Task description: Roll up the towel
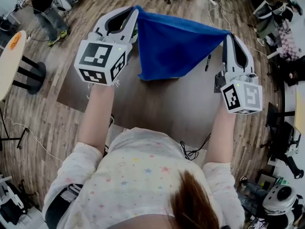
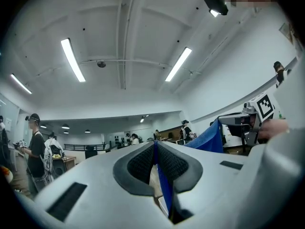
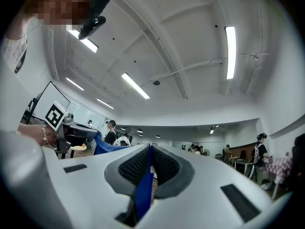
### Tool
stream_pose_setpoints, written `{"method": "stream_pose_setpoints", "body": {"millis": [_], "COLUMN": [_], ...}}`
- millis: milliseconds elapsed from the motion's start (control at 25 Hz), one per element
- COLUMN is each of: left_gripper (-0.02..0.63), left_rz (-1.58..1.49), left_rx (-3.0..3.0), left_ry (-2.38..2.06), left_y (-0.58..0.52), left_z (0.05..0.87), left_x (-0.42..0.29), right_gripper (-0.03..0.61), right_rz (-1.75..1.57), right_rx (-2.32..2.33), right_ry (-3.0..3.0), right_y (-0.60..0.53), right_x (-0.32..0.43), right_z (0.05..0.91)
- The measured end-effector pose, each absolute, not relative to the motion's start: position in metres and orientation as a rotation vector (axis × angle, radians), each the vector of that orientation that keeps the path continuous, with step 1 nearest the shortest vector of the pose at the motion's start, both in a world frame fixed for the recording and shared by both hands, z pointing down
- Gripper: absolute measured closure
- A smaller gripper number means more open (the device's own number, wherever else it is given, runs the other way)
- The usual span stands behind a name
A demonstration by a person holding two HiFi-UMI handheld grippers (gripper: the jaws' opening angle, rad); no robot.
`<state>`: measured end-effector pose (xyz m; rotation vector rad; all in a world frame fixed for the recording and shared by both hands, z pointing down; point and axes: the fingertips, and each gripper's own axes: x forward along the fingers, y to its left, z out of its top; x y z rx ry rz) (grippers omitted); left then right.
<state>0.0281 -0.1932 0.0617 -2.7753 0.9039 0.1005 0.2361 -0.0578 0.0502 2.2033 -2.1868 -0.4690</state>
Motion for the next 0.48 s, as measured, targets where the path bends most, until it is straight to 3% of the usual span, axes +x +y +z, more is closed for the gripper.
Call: {"method": "stream_pose_setpoints", "body": {"millis": [480], "left_gripper": [0.591], "left_rz": [0.257], "left_rx": [-2.684], "left_ry": [0.896], "left_y": [-0.139], "left_z": [0.011], "left_x": [0.008], "right_gripper": [0.563], "right_rz": [-0.625], "right_rx": [2.195], "right_ry": [-2.265], "right_y": [-0.012], "right_x": [0.221], "right_z": [0.003]}}
